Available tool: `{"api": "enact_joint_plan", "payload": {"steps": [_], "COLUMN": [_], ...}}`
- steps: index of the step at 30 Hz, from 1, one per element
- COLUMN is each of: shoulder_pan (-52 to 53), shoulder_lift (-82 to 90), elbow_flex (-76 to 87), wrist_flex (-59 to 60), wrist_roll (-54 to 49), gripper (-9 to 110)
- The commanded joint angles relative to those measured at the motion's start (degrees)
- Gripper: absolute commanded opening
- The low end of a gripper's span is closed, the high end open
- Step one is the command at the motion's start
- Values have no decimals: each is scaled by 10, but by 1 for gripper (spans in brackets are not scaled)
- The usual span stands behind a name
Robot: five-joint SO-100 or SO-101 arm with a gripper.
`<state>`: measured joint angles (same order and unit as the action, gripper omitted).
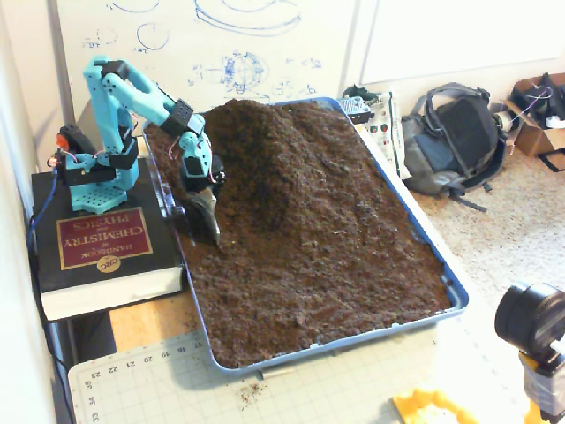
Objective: Build a berm.
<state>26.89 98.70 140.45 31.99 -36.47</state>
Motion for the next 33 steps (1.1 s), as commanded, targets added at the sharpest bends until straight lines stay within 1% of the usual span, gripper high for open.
{"api": "enact_joint_plan", "payload": {"steps": [1,8,16,26,33], "shoulder_pan": [-11,-60,-88,-90,-85], "shoulder_lift": [-17,-95,-176,-189,-181], "elbow_flex": [-13,-62,-197,-287,-299], "wrist_flex": [-22,-23,-23,-22,-13], "wrist_roll": [-6,0,1,1,2], "gripper": [0,0,0,0,0]}}
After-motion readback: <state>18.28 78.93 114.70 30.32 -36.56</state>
